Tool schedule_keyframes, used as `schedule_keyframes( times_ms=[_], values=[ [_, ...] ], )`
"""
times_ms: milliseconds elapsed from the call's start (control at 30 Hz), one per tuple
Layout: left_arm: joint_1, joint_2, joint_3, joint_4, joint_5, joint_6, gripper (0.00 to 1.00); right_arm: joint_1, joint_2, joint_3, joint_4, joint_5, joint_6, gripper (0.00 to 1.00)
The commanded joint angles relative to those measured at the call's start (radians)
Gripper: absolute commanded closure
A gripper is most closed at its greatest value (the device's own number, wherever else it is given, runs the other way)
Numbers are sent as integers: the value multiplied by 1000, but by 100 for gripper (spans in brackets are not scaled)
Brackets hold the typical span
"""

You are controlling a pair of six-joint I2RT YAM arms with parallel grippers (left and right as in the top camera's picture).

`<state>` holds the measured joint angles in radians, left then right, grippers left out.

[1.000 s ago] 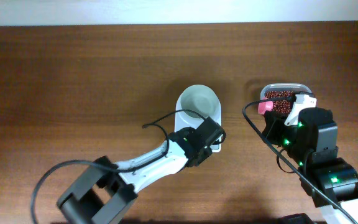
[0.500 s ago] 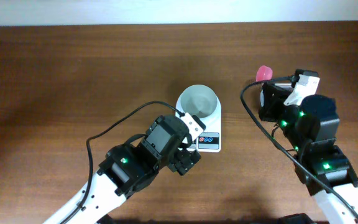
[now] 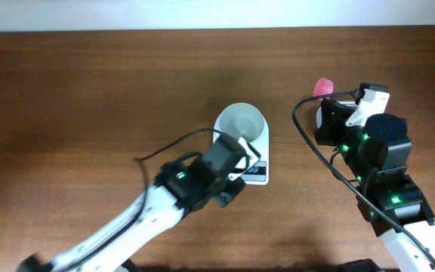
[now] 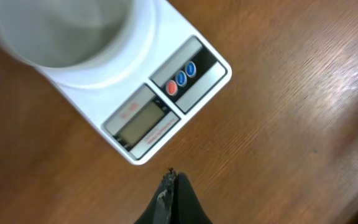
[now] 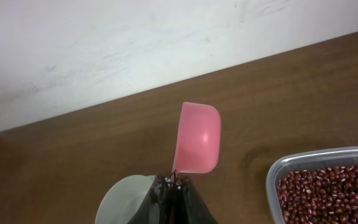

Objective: Scoop and weigh 50g on scale

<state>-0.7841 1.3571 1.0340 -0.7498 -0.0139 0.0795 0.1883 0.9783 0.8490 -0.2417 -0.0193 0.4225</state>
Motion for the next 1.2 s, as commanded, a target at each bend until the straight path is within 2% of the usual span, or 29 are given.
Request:
schedule_keyframes(
  times_ms=[0, 100, 200, 333, 467, 1167],
  values=[
    [-19, 162, -5, 79, 45, -18, 100, -6, -3, 17, 3, 15, 5, 96],
    [-18, 308, -5, 195, 44, -18, 100, -6, -3, 17, 2, 15, 5, 96],
    [-18, 377, -5, 286, 44, -12, 100, -6, -3, 17, 2, 15, 5, 96],
    [-18, 405, -5, 314, -56, 16, 100, -6, -3, 17, -1, 15, 5, 96],
    [-18, 422, -5, 379, -70, 31, 100, -6, -3, 17, -4, 15, 5, 96],
    [-18, 463, -5, 397, -88, 31, 100, -6, -3, 17, -5, 15, 5, 96]
  ],
)
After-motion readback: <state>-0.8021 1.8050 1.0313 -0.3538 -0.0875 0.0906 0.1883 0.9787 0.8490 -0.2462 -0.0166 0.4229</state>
